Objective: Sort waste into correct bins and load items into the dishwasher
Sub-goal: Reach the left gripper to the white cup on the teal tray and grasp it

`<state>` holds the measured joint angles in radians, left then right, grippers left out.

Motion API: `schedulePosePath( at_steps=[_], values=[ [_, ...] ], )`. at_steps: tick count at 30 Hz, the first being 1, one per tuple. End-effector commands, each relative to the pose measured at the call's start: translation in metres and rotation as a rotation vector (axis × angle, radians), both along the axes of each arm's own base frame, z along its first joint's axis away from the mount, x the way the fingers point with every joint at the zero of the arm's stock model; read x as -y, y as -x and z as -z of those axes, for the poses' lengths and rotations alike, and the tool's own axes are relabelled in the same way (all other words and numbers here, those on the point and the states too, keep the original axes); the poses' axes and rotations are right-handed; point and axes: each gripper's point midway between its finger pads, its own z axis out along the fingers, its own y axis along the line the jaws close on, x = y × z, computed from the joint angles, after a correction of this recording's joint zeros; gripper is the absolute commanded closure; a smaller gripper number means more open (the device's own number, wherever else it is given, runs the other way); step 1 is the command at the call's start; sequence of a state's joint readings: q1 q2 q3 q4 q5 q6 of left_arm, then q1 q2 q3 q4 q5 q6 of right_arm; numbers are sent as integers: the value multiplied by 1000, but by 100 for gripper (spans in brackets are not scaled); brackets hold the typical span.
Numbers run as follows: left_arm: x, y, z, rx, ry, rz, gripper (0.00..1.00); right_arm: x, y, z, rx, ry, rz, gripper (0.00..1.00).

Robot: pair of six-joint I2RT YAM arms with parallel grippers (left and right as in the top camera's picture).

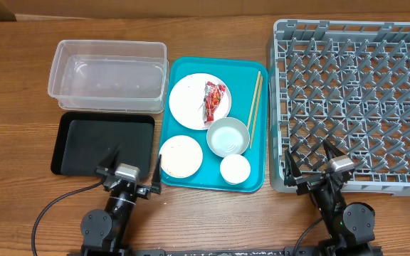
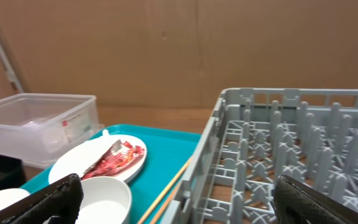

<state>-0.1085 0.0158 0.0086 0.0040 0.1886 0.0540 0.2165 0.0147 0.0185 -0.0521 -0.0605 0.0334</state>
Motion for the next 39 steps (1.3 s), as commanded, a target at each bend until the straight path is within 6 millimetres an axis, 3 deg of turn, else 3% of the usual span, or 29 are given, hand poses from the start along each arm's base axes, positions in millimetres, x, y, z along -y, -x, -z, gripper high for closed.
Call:
schedulePosePath(
  at_steps=[1, 4, 7, 11, 14, 16, 19, 24, 30, 32, 34, 39],
  values=[
    [42, 20, -12, 49, 15, 274, 0, -16, 6, 0, 2, -28, -100, 0],
    [66, 41, -32, 141, 12, 450, 0, -32, 14, -6, -5, -93, -208, 0],
    [63, 45, -62, 182, 115, 449, 0, -32, 19, -24, -15, -146, -215, 0],
    [60, 51, -91, 192, 126, 430, 0, -29, 31, -62, 0, -147, -214, 0],
    [54, 48, -109, 122, 140, 383, 0, -25, 41, -86, -62, -139, -201, 0],
    [53, 46, -126, 8, 150, 366, 0, -18, 44, -91, -200, -121, -149, 0],
    [52, 36, -134, -144, 161, 346, 0, -15, 43, -95, -352, -94, -118, 0],
    [61, 16, -152, -389, 182, 364, 0, -20, 29, -122, -512, -72, -114, 0],
    [95, 13, -182, -526, 292, 606, 0, -30, 15, -144, -595, -70, -149, 0],
    [105, 13, -182, -550, 315, 693, 0, -36, 17, -138, -643, -75, -185, 0],
    [108, 5, -169, -616, 328, 687, 0, -38, 21, -129, -695, -74, -193, 0],
    [119, -5, -97, -907, 278, 547, 0, -37, 21, -125, -730, -115, -173, 0]
  ],
)
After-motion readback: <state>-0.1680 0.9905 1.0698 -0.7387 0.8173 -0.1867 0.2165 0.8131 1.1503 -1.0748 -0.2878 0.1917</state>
